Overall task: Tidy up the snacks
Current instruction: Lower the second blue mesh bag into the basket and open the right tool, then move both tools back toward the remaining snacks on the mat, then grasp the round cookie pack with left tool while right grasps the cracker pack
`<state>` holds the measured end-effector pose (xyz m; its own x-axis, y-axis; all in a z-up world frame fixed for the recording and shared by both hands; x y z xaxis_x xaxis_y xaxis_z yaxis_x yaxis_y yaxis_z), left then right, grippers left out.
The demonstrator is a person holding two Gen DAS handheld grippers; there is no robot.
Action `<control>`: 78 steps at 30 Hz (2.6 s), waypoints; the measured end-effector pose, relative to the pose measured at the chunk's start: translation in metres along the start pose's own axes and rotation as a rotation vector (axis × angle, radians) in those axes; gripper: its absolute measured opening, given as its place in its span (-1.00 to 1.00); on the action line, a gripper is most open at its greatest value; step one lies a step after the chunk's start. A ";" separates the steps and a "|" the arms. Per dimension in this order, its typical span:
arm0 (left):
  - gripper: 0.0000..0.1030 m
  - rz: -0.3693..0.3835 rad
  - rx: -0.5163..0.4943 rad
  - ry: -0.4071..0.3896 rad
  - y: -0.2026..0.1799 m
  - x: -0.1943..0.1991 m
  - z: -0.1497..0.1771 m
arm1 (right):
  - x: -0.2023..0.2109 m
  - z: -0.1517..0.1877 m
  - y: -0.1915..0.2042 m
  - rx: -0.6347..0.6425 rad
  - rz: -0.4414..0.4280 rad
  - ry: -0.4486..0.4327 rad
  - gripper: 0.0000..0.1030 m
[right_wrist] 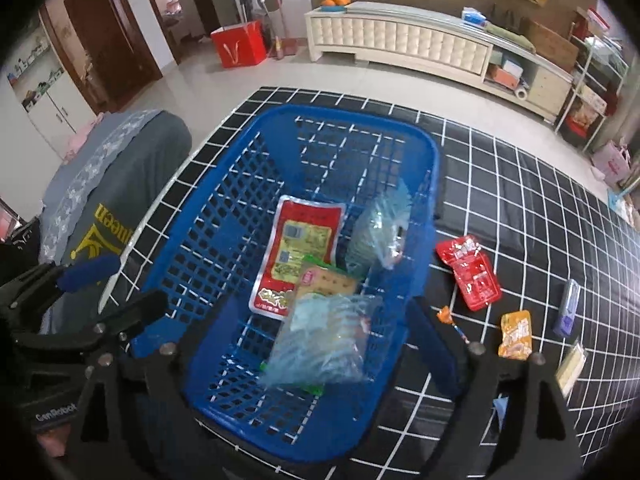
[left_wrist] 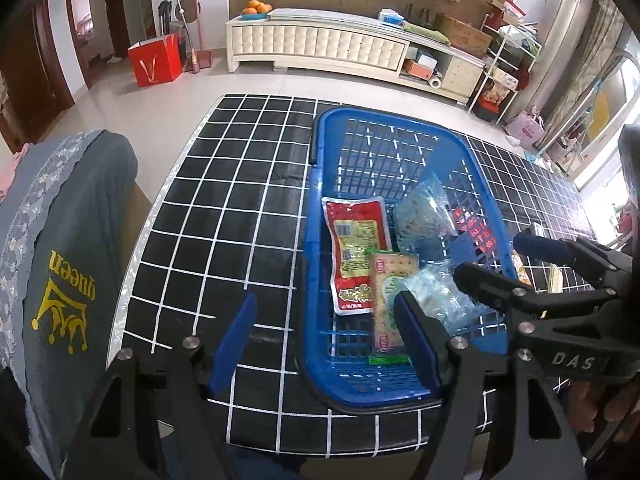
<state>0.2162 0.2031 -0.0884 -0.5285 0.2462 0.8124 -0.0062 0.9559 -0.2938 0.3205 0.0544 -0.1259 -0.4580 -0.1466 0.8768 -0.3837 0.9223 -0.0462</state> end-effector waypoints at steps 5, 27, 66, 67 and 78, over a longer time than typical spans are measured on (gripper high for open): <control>0.34 0.002 -0.027 0.001 -0.014 0.003 0.003 | 0.013 0.002 -0.016 -0.044 -0.018 -0.026 0.79; 0.36 0.106 -0.220 -0.020 -0.166 -0.011 -0.011 | 0.072 0.048 -0.167 -0.223 0.042 -0.111 0.80; 0.63 0.160 -0.645 0.380 -0.328 -0.229 0.078 | -0.023 0.173 -0.349 -0.490 0.078 0.108 0.80; 0.63 0.164 -0.652 0.384 -0.329 -0.230 0.078 | -0.025 0.175 -0.351 -0.494 0.081 0.112 0.80; 0.09 0.148 -0.707 0.415 -0.338 -0.242 0.095 | -0.019 0.179 -0.354 -0.506 0.102 0.125 0.80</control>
<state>0.2661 -0.1946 -0.2339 -0.1252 0.2842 0.9506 0.6468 0.7499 -0.1391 0.3220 -0.3335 -0.2122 -0.3621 -0.0322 0.9316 0.1069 0.9914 0.0758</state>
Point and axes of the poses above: each gripper's, at about its wrist camera, not at the fingertips, and x roughly against the way its jaws point, y to its left, z to its underside, the point moved 6 cm from there along -x, roughly the way its jaws point, and after that the axes turned 12 degrees about z, right-handed, at the moved point
